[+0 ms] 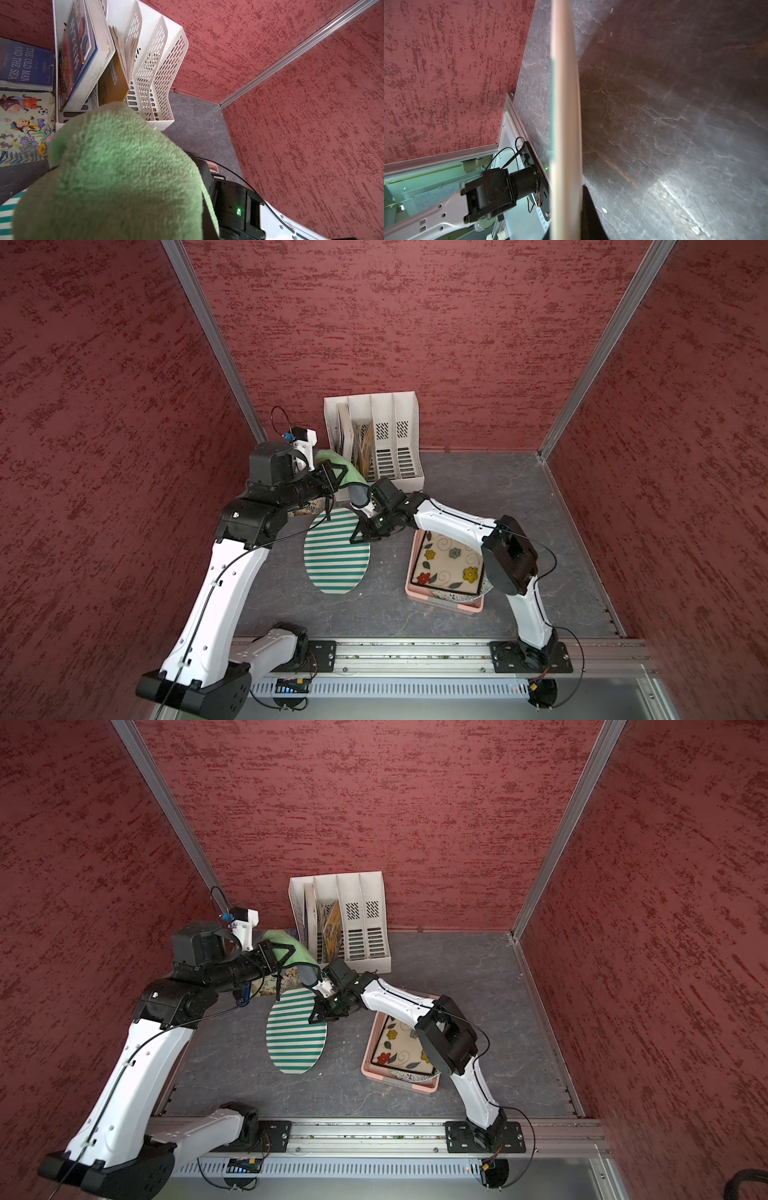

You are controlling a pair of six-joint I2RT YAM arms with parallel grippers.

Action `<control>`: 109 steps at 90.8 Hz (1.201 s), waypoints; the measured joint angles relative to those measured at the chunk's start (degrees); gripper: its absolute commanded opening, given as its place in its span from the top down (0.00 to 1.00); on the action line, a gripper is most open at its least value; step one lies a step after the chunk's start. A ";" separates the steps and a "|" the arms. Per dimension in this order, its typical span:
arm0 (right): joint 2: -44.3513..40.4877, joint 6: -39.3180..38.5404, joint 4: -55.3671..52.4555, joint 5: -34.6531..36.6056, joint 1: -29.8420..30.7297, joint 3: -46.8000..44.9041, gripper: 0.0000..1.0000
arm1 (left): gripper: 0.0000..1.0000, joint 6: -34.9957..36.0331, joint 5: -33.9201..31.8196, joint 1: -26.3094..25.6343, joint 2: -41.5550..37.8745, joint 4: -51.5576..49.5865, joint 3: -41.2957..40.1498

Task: Wipe the wet plate dry
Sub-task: Place the plate at the center of the board.

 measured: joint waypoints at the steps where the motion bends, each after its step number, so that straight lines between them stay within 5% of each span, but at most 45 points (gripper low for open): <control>1: 0.13 -0.04 0.02 0.00 -0.04 0.07 1.00 | 1.00 -0.04 0.04 0.00 0.09 -0.02 -0.09; 10: 0.39 -0.31 0.59 -0.07 -0.20 0.11 1.00 | 1.00 -0.15 0.20 0.02 0.46 0.07 -0.28; 23: 1.03 -0.55 0.07 3.41 -0.39 0.13 0.76 | 1.00 -0.59 0.59 0.02 0.46 0.48 -0.46; 76: 4.90 -3.19 -7.89 14.40 -2.51 0.17 0.36 | 1.00 -2.49 1.09 0.09 0.37 2.36 -3.80; 109: -11.06 -3.69 -9.29 18.69 -10.27 -1.29 0.38 | 1.00 -3.15 3.37 0.00 0.52 5.90 -6.56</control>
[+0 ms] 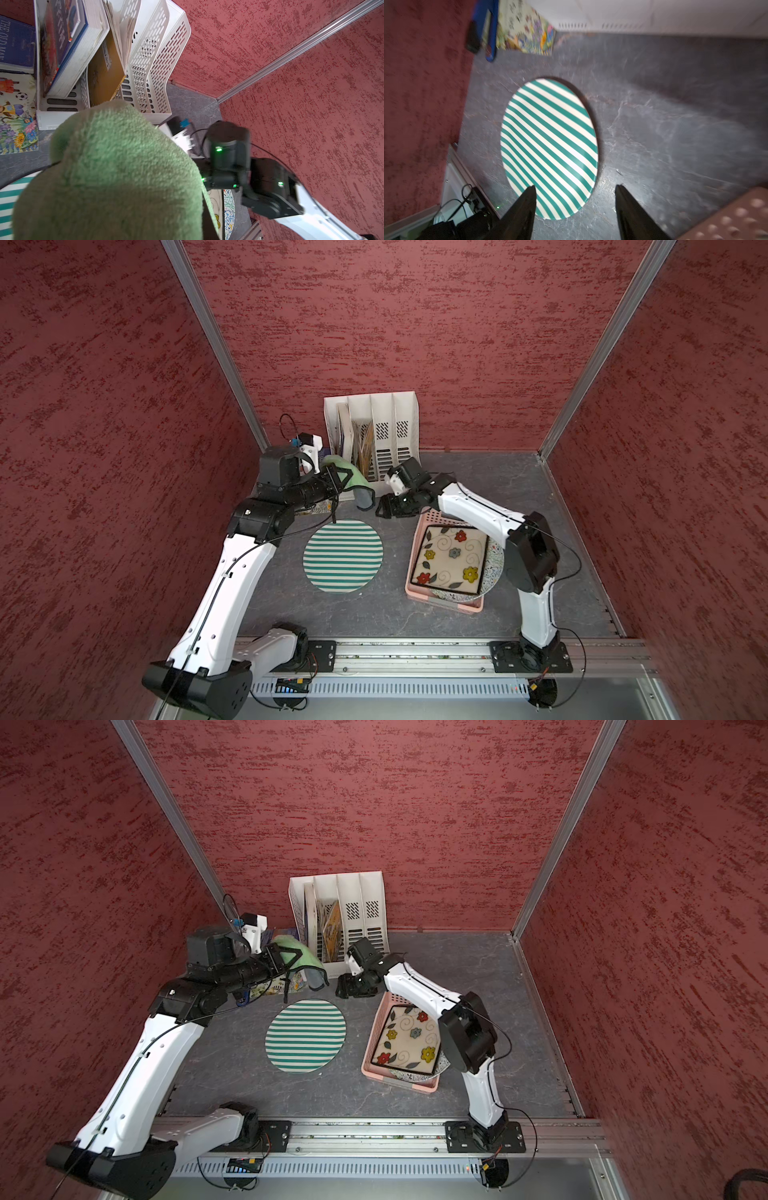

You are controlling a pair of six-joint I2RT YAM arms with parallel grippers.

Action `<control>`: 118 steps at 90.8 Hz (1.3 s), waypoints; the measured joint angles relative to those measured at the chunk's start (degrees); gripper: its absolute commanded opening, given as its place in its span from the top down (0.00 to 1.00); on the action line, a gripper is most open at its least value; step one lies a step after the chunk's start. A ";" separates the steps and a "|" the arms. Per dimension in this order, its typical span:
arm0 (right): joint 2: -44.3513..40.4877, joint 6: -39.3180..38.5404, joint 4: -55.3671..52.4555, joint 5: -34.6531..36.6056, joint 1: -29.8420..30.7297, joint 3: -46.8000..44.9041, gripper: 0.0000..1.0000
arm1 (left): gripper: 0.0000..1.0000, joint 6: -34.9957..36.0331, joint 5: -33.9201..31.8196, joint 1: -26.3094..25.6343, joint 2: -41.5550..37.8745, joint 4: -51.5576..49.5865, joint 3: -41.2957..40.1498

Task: Wipe the wet plate dry
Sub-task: Place the plate at the center of the board, then pick up the plate from the bin.

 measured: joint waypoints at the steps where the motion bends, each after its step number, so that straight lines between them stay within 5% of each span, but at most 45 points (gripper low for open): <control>1: -1.16 0.11 -0.09 0.35 -0.61 -0.44 0.39 | 1.00 -0.11 0.07 -0.17 0.00 0.35 -0.52; 22: -28.96 0.87 -5.38 7.63 -16.31 -18.56 0.48 | 1.00 -3.65 -1.22 -10.19 1.90 6.47 -12.35; 35: -38.29 1.27 -14.40 10.05 -19.69 -29.18 0.30 | 1.00 -5.35 -2.29 -18.47 6.51 10.58 -17.07; 51: -40.44 1.20 -19.67 10.91 -21.38 -35.85 0.25 | 1.00 -5.40 -4.57 -24.50 12.26 12.61 -17.51; 85: -38.97 0.92 -12.09 5.86 -22.36 -45.40 0.28 | 1.00 -6.95 -6.67 -25.64 14.36 18.16 -20.87; 102: -34.77 1.29 -3.04 -0.02 -22.77 -47.76 0.48 | 1.00 -7.74 -6.49 -26.16 15.69 19.15 -21.14; 118: -32.35 1.55 -0.22 -3.19 -23.28 -48.02 0.77 | 1.00 -7.93 -6.43 -26.14 15.63 19.47 -21.14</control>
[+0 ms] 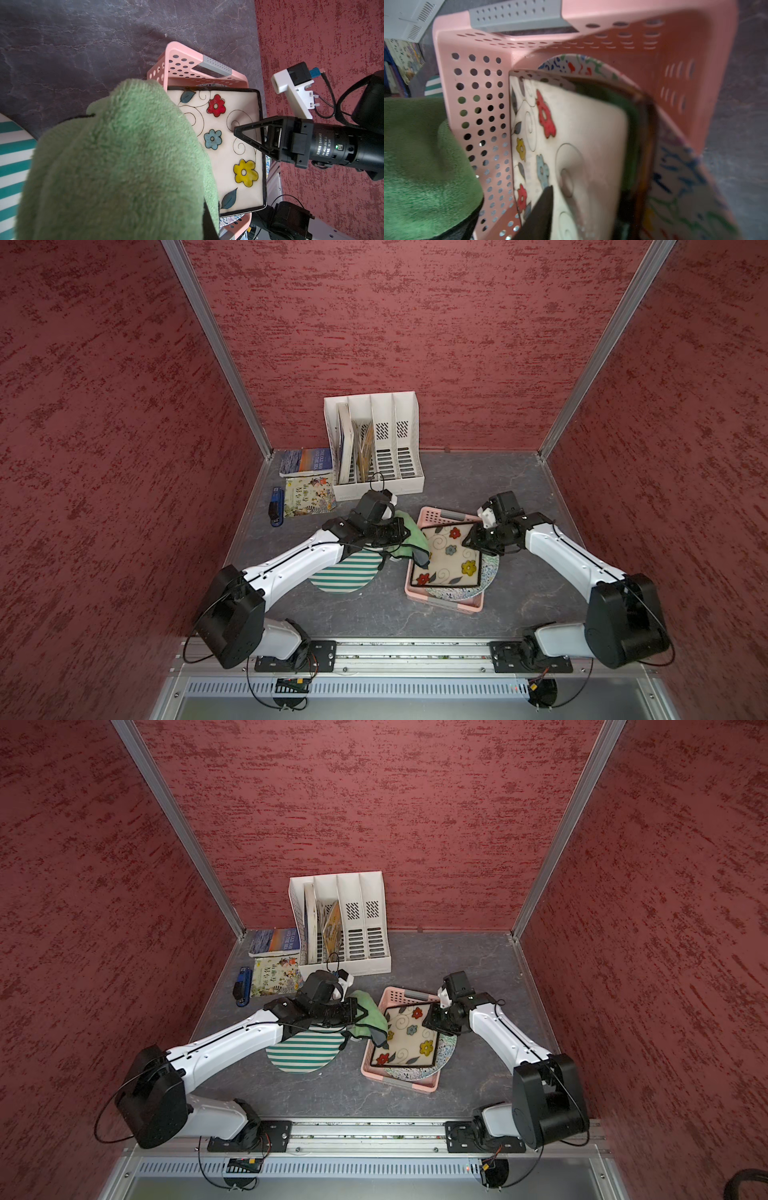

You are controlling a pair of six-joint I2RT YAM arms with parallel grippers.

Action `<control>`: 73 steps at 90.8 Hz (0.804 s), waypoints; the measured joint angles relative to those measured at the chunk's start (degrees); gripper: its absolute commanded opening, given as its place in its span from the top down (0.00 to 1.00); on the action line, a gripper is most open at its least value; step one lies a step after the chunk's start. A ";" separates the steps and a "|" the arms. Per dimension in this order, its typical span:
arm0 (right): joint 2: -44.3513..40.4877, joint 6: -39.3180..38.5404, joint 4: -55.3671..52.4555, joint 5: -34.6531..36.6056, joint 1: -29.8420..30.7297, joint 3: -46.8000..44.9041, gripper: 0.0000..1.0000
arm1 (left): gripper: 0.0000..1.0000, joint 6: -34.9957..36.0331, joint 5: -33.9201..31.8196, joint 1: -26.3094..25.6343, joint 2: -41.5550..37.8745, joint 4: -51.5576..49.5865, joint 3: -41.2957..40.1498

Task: Wipe the wet plate dry
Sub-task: Pick up the plate from the bin, then wipe the plate with towel.

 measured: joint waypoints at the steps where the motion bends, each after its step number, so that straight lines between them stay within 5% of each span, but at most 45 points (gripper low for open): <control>1: 0.02 -0.33 0.11 -0.28 -0.07 -0.04 0.78 | 1.00 0.00 0.02 0.00 -0.07 0.02 0.00; 17: -3.26 -0.24 2.91 -6.43 -0.33 0.52 1.00 | 1.00 -0.15 2.21 0.98 -1.88 0.07 1.51; 27: -6.40 -0.85 2.27 -6.88 -0.24 0.90 1.00 | 1.00 -1.03 7.48 1.73 -2.05 0.87 7.34; 49: -14.27 5.68 3.45 -7.96 -0.24 6.99 1.00 | 1.00 1.77 16.85 -4.11 6.16 1.40 34.95; 73: -16.57 25.20 18.64 -7.19 -0.26 11.43 1.00 | 1.00 1.86 19.52 -7.61 10.78 2.23 35.21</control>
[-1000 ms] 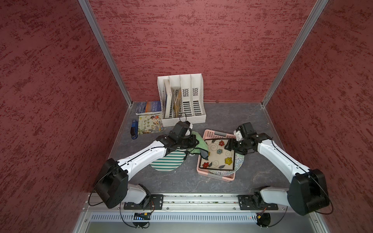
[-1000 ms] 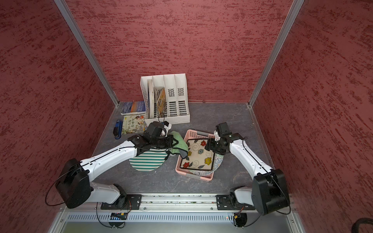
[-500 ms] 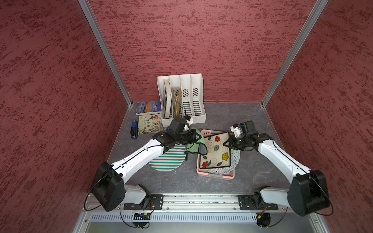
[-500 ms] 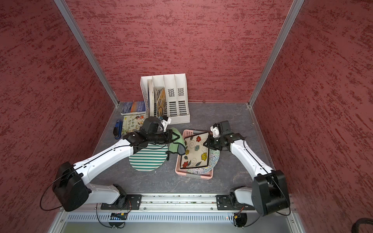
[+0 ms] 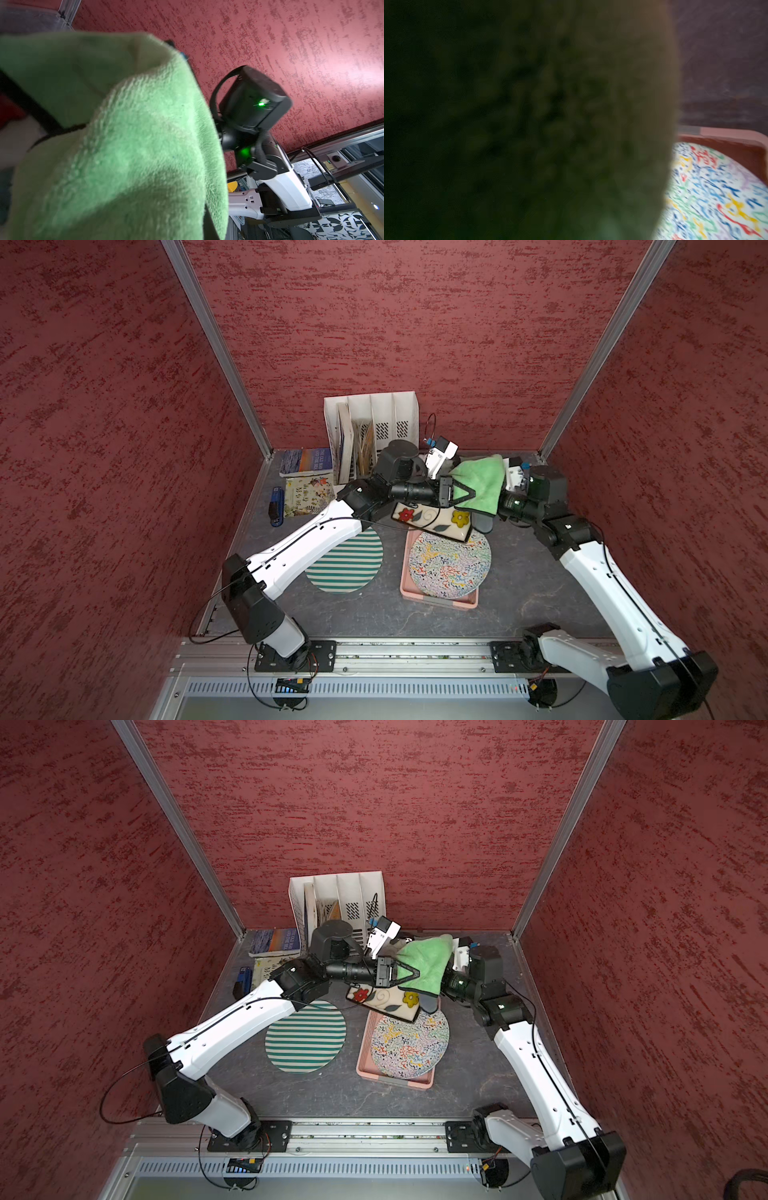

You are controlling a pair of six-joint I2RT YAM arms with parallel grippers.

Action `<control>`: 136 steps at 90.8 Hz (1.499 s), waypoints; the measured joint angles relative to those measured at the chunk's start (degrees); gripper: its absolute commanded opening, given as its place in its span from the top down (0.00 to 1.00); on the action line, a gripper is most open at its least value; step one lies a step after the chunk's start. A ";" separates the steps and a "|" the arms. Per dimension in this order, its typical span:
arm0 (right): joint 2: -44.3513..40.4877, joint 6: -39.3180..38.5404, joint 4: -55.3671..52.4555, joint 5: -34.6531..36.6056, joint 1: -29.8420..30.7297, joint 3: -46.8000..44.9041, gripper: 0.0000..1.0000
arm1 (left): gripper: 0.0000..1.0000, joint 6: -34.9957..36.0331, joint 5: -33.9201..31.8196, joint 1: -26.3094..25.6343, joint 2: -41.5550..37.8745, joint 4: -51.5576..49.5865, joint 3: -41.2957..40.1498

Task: Wipe the wet plate dry
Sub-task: Wipe the plate with towel.

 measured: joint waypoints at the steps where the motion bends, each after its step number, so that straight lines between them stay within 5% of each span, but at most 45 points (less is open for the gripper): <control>1: 0.15 0.87 0.63 0.15 0.00 0.13 1.00 | 1.00 0.04 -0.09 0.00 0.20 -0.15 -0.15; 21: 6.25 7.41 5.92 2.54 -1.05 7.45 1.00 | 1.00 1.14 -5.33 0.98 -2.82 -2.23 -6.27; 54: 8.44 -1.36 5.20 2.23 -0.55 13.53 1.00 | 1.00 -2.12 -20.35 3.17 -10.10 -9.33 -9.64; 72: 1.97 -7.85 2.12 -1.38 -0.28 7.19 1.00 | 1.00 -4.02 -28.85 10.45 -13.81 -12.57 -12.13; 85: -2.89 -11.30 -2.27 -6.71 1.60 2.71 1.00 | 1.00 -2.36 -21.16 14.75 -12.92 -8.74 -11.02; 98: -1.62 -11.26 -2.93 -10.60 2.95 2.32 1.00 | 1.00 1.49 -13.66 11.43 -3.98 -9.14 -0.61; 136: 6.73 -8.41 -1.81 -2.80 -3.50 13.97 1.00 | 1.00 1.81 -18.27 11.04 -2.14 -18.45 1.81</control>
